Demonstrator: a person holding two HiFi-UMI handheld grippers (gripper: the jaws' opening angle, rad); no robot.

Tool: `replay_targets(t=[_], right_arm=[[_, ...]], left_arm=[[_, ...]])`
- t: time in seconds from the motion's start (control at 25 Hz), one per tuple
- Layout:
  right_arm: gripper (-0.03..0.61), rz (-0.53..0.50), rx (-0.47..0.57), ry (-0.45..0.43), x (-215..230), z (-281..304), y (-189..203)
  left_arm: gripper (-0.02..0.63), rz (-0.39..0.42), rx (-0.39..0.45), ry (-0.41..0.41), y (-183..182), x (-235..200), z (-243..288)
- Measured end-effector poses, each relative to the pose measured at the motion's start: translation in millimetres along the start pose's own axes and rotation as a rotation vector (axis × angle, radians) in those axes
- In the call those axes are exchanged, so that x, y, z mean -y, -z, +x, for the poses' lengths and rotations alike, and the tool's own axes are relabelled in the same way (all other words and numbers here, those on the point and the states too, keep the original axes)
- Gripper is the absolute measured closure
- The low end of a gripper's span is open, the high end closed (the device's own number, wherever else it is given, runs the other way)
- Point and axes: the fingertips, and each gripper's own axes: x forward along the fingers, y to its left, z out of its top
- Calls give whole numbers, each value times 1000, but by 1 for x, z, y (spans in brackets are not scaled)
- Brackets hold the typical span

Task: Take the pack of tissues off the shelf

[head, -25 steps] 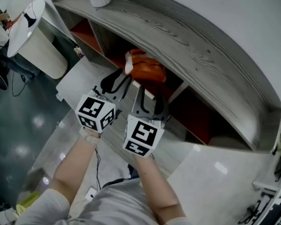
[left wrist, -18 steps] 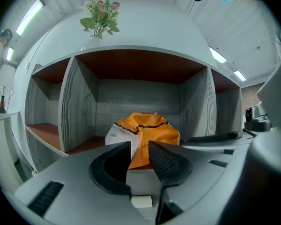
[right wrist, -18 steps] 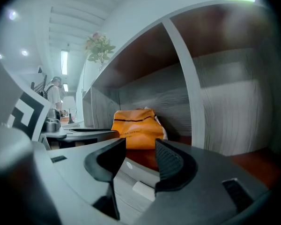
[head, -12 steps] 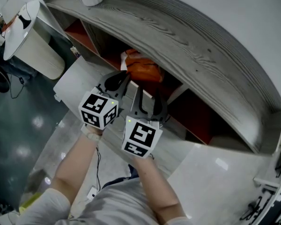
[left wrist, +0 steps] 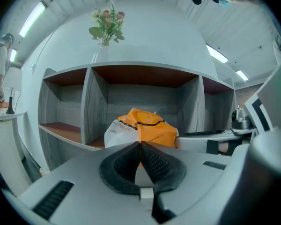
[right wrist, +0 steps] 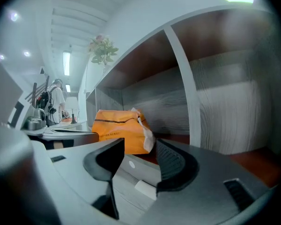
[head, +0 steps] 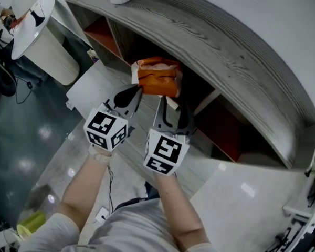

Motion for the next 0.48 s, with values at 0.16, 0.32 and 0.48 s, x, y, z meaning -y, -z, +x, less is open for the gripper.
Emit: replay_targets(t=[0.16, 0.32, 0.48], right_arm=[[376, -3, 1, -47, -13, -9, 2], [377, -1, 1, -130, -31, -15, 8], [407, -18, 13, -201, -51, -30, 11]], left_arm=[[595, -8, 12, -35, 3, -1, -29], [595, -10, 18, -59, 8, 0, -55], [595, -17, 26, -109, 11, 3, -86]])
